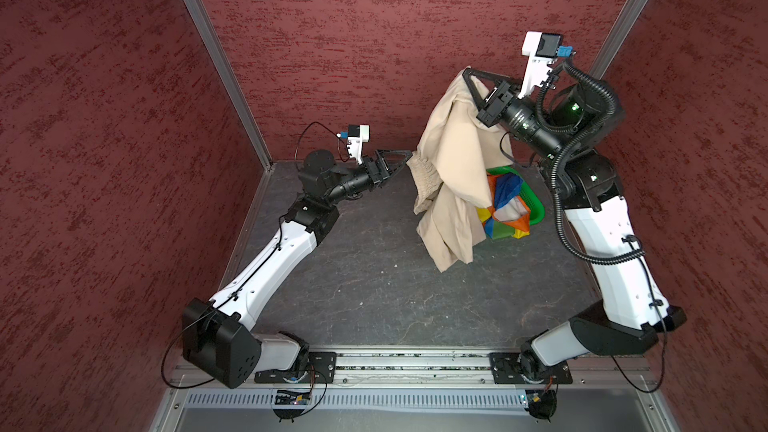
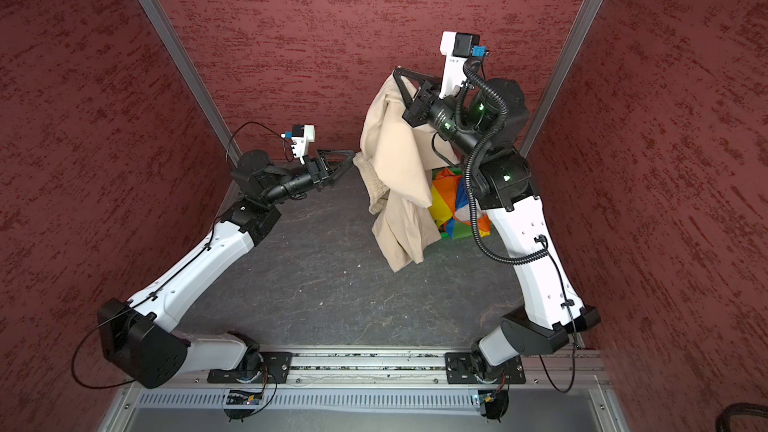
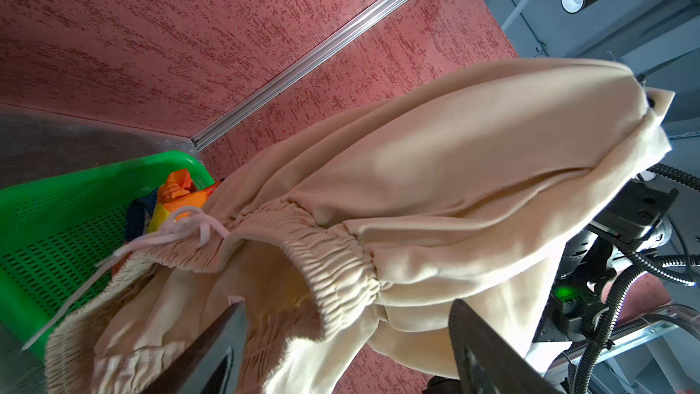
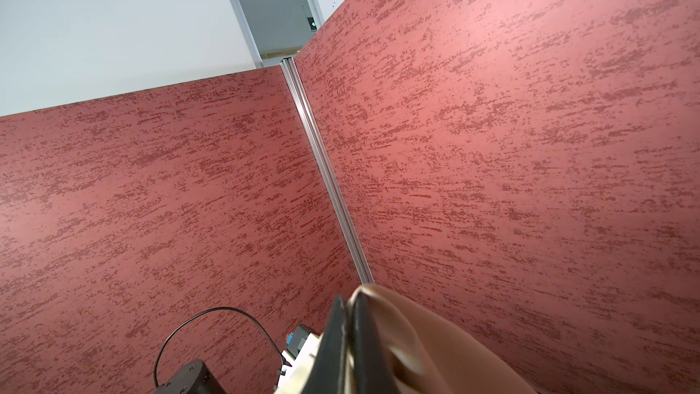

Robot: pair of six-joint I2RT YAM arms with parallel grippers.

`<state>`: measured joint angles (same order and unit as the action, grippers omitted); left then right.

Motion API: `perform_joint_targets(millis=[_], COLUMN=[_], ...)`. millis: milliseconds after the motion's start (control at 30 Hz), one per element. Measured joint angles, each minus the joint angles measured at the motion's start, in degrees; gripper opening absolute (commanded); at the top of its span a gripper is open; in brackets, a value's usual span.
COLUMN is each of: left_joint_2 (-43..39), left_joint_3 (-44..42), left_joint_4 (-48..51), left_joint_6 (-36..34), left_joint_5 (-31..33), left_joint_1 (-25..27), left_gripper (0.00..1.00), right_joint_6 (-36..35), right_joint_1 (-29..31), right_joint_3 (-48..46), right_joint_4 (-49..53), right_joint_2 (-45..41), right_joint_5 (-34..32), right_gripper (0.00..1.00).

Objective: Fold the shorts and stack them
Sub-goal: 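Spread the shorts between both grippers and lay them flat on the table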

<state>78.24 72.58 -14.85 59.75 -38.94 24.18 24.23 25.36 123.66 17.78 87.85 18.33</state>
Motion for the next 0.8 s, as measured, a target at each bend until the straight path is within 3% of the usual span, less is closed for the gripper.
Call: perform_joint_targets(millis=[100,167,200,367,567,800], left_joint_2=[3.2,5.3,6.0,6.8,6.1,5.9], left_joint_3=[2.3,4.0,4.5,5.0,7.8,13.6], left_joint_4=[-2.5,-3.8,-4.5,-8.9,-6.6,1.1], left_joint_6=[1.7,2.8,3.4,6.9,7.1,6.0], left_joint_5=[-0.5,-0.9,-1.0,-1.8,-3.4,-4.0], left_joint_1=[0.0,0.0,0.0,-0.3,-5.2,-22.3], left_gripper=[0.80,0.72,0.64,0.00,0.00,0.00], right_joint_6=[0.5,0.9,0.9,1.0,-0.3,-3.8], right_joint_1=[0.0,0.0,0.0,0.0,0.0,0.0], right_joint_3=[0.0,0.0,0.0,0.0,0.3,1.6], right_joint_4=[-0.5,-0.5,-0.5,-0.8,-0.5,5.2], right_joint_2=[0.2,0.3,0.5,1.2,2.4,7.1], right_joint_5=[0.3,0.6,0.7,0.7,-0.7,-6.3], right_gripper=[0.00,0.00,0.00,0.00,0.00,0.00])
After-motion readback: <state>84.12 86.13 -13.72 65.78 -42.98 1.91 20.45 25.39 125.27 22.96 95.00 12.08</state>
